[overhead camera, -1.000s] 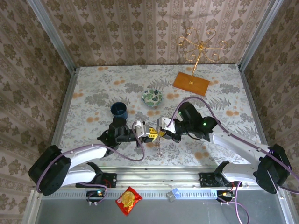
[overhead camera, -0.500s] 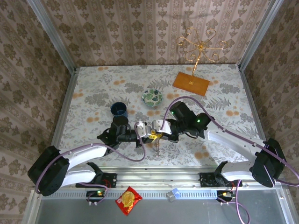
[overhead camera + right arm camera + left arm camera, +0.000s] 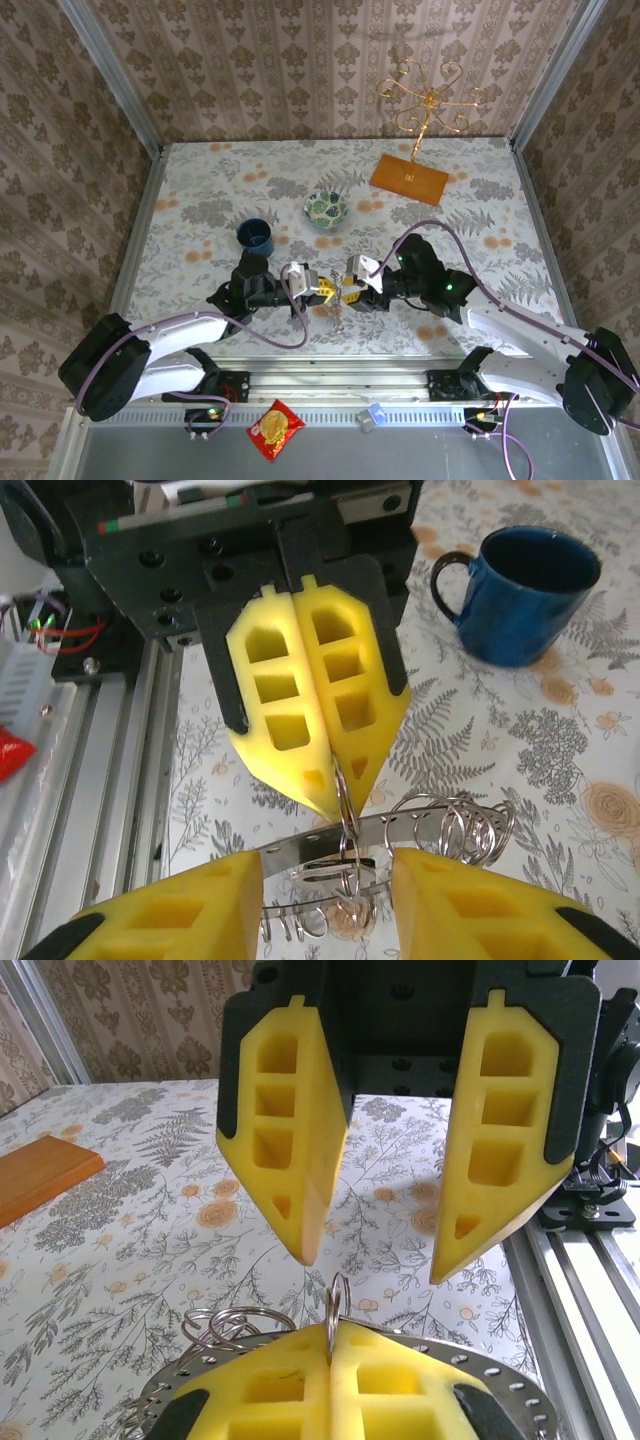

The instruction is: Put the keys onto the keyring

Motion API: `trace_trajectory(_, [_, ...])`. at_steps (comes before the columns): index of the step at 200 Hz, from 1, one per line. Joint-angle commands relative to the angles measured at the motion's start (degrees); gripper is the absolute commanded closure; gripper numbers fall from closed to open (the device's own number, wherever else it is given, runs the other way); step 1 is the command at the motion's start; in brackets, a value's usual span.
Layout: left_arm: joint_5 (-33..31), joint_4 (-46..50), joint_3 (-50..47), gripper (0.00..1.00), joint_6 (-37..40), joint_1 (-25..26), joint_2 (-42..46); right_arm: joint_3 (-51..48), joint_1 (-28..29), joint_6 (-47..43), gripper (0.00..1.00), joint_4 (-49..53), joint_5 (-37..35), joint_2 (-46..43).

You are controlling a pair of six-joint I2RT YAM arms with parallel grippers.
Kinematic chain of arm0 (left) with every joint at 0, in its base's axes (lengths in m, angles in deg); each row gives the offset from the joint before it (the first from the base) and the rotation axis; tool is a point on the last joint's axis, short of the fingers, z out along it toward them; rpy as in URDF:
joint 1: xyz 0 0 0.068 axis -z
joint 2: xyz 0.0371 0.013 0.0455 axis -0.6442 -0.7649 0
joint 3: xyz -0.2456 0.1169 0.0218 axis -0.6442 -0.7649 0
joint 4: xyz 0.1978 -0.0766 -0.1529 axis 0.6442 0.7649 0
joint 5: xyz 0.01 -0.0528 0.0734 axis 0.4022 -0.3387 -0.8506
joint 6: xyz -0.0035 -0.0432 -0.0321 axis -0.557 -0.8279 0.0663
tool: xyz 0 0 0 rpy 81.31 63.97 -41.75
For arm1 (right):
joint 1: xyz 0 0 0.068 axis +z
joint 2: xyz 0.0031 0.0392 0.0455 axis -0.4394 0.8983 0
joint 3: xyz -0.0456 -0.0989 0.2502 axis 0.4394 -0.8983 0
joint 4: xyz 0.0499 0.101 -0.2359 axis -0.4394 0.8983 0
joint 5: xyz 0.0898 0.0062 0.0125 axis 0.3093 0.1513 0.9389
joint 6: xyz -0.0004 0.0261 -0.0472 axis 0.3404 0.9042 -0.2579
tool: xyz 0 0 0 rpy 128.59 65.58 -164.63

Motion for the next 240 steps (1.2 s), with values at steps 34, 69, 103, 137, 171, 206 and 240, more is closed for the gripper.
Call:
trace_trajectory(34, [2.0,-9.8,-1.8,1.00,-3.3,-0.4,-0.5,-4.1,-0.3,7.0,0.60,-10.1,-0.5,-4.8])
trace_trajectory(69, [2.2,-11.6,-2.2,1.00,-4.0,-0.6,-0.9,-5.0,-0.3,7.3,0.60,-9.8,-2.2,-6.2])
trace_trajectory(103, [2.5,-12.7,-2.4,1.00,-4.4,-0.7,-1.5,-5.1,-0.3,7.4,0.60,-9.7,-2.9,-6.2])
trace_trajectory(137, [2.9,-13.1,-2.3,1.00,-4.5,-0.7,-1.7,-4.4,-0.3,6.9,0.60,-9.1,-2.7,-5.7])
trace_trajectory(171, [3.6,-13.5,-2.3,1.00,-4.5,-0.7,-1.6,-2.4,-0.3,4.4,0.61,-5.4,0.3,-4.8])
trace_trajectory(206, [4.5,-13.6,-1.9,1.00,-4.4,-0.7,-1.5,-0.6,-0.3,1.6,0.61,-3.9,1.4,-3.2])
trace_trajectory(240, [4.8,-13.5,-1.9,1.00,-4.6,-0.7,-1.4,-0.3,-0.3,0.7,0.62,-6.1,2.9,-1.7])
